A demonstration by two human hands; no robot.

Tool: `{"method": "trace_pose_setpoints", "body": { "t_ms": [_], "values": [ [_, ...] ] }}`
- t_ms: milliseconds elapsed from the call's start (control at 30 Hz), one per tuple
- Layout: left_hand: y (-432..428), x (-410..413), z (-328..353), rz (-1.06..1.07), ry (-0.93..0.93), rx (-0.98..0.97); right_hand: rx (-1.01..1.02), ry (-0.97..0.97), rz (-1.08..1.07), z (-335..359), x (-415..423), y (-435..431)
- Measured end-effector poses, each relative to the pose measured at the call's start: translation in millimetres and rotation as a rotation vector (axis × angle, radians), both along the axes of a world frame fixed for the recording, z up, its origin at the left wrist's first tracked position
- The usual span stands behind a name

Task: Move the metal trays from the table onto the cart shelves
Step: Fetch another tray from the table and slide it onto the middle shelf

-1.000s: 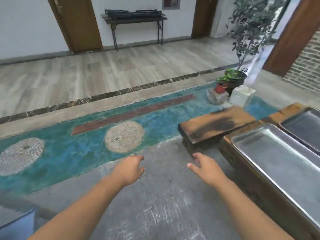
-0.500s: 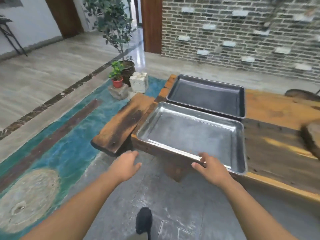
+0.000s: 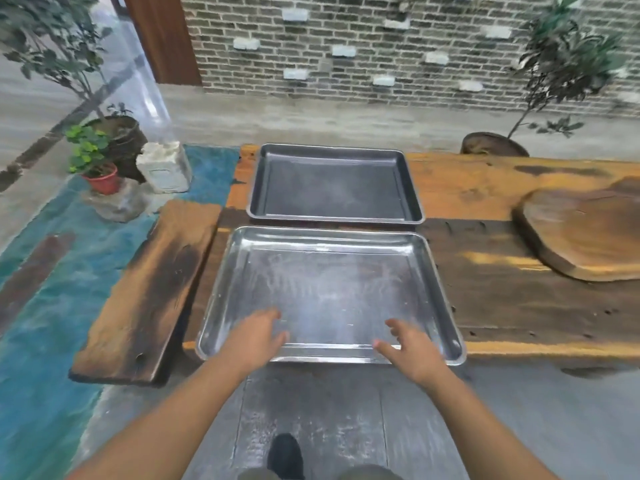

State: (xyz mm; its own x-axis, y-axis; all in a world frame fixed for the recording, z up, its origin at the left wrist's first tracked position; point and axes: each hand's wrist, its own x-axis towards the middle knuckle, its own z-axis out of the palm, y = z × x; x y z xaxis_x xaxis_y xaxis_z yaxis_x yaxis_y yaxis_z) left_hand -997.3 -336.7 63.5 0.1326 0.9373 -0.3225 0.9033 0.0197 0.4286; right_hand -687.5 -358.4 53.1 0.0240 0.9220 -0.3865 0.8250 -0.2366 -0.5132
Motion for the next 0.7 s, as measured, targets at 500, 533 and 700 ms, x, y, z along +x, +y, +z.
{"method": "trace_pose_setpoints", "body": {
  "t_ms": [500, 533, 700],
  "values": [
    [95.9, 4.2, -41.4, 0.076, -0.047, -0.143, -0.105, -0.034, -0.038, -45.9, 49.3, 96.2],
    [98.1, 6.9, -44.6, 0.095, -0.047, -0.158, -0.115, -0.034, -0.028, -49.6, 51.9, 101.5],
    [105.3, 24.1, -58.4, 0.134, -0.031, -0.176, -0.166, -0.037, 0.032, -65.1, 62.3, 117.7]
  ]
}}
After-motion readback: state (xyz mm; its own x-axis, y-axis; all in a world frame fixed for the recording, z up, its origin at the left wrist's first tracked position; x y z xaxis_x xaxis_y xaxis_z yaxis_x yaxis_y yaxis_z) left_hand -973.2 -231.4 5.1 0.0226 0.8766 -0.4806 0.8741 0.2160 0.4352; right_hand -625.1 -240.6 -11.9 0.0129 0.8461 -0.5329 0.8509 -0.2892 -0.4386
